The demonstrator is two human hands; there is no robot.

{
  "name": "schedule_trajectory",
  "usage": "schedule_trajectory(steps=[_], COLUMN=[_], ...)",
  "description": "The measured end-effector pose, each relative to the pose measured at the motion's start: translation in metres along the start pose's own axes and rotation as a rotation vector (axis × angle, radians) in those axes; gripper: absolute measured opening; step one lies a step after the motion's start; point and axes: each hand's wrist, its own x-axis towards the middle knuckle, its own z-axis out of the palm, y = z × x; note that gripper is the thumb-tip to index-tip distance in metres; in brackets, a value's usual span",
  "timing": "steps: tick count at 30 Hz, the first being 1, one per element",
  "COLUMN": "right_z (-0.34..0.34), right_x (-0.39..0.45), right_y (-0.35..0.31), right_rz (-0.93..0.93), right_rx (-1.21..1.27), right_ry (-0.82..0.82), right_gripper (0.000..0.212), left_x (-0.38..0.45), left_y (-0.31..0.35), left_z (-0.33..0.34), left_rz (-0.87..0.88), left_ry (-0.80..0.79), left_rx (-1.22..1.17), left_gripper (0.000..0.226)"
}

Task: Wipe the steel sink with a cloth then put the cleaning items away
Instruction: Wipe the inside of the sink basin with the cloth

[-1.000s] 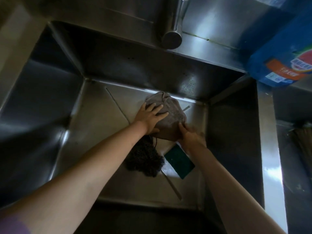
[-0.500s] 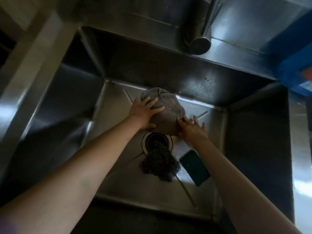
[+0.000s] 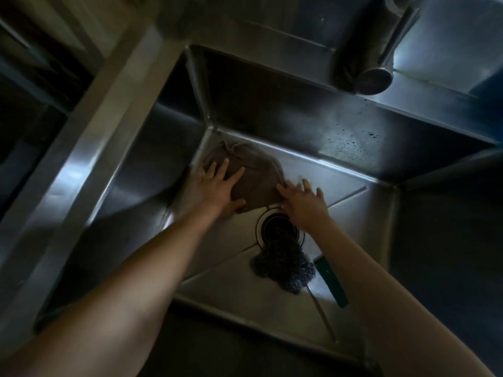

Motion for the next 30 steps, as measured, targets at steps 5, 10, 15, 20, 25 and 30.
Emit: schedule_trajectory(steps=[5, 10, 15, 20, 25, 30], right_z=[-0.004, -0.001, -0.002, -0.006, -0.012, -0.005], right_x=[-0.004, 0.000, 0.005, 0.012, 0.013, 0.005], right_y=[-0.014, -0.018, -0.016, -0.022, -0.036, -0.051], right_rz=[-0.060, -0.047, -0.030, -0.046, -0.109, -0.157], right_rx=[-0.048, -0.065, -0.141, -0.113, -0.089, -0.056], right_ry=[-0.014, -0.070, -0.110, -0.143, -0.001, -0.063], right_gripper=[0.053, 0.068, 0.089, 0.095, 0.080, 0.071], left_x=[0.005, 0.015, 0.012, -0.006, -0.019, -0.006], left_y=[0.001, -0.018, -0.028, -0.025, -0.027, -0.034], left_z=[-0.020, -0.027, -0.017, -0.005, 0.001, -0.010], left_rz=[0.058, 0.105, 0.056, -0.067, -0.080, 0.110], left_ry=[0.082, -0.019, -0.082, -0.038, 0.078, 0.053], left_rx=[0.080, 0.161, 0.137, 0.051, 0.032, 0.093], left_gripper=[0.072, 0.087, 0.091, 0.091, 0.085, 0.076])
